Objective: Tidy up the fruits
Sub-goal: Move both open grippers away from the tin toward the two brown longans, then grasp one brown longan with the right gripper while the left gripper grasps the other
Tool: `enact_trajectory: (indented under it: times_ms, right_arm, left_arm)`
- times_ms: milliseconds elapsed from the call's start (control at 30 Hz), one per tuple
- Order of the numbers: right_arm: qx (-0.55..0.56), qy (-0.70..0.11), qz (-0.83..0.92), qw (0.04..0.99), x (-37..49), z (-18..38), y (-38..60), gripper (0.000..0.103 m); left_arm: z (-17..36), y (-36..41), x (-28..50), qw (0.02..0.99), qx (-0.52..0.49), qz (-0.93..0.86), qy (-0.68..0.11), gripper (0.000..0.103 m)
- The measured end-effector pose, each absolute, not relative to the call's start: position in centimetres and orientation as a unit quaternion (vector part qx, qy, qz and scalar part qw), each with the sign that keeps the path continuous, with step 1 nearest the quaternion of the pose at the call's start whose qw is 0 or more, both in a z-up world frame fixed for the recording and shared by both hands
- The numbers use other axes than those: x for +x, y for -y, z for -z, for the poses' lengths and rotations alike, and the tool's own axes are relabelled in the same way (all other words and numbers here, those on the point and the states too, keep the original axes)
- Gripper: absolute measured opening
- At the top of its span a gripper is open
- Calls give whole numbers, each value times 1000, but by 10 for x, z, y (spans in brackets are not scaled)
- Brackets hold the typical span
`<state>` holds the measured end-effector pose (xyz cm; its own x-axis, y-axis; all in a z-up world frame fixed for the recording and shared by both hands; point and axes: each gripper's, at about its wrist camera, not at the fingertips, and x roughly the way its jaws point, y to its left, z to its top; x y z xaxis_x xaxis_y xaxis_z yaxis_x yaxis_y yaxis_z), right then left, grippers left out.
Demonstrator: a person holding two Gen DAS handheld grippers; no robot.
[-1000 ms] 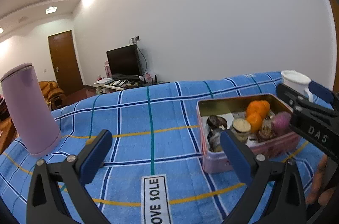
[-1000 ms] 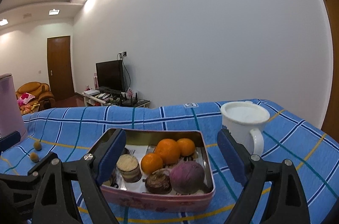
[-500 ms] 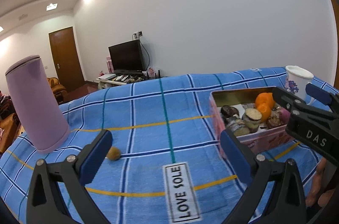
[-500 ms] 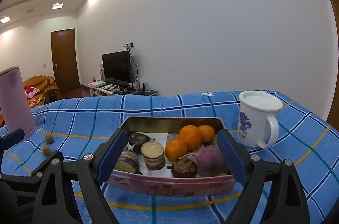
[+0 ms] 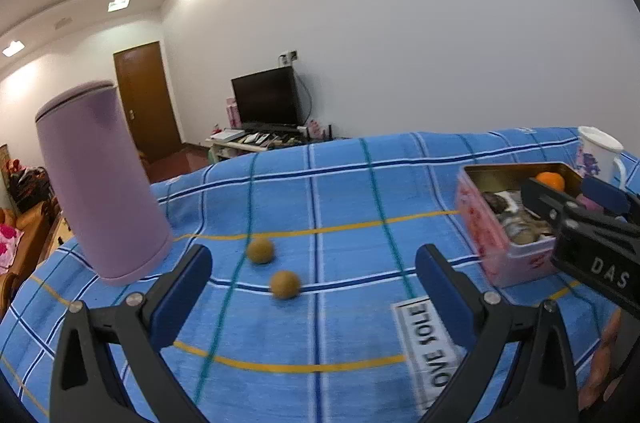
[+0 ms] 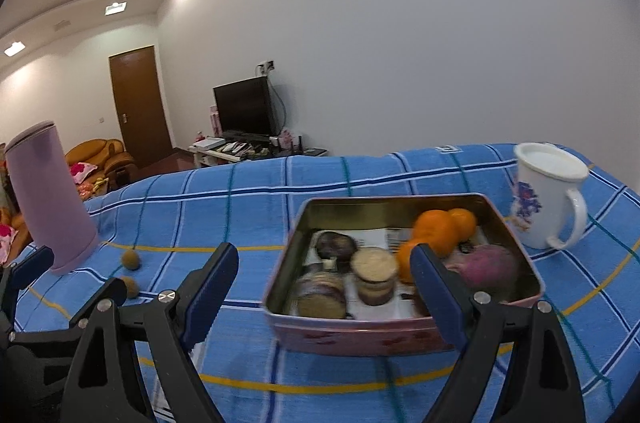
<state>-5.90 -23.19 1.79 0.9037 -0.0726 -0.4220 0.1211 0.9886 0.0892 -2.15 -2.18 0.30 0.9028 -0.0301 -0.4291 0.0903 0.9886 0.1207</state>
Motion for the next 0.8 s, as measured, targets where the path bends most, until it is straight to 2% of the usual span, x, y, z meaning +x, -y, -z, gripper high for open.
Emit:
enact_trajectory:
  times_ms: [467, 800]
  right_arm:
    - [38, -242, 2, 970, -28, -11, 169, 89]
    - [-3, -306, -64, 950, 4, 3, 105, 89]
  left_arm:
    - [8, -67, 12, 961, 29, -27, -275, 103]
    - [19, -112, 31, 949, 24, -66, -308, 103]
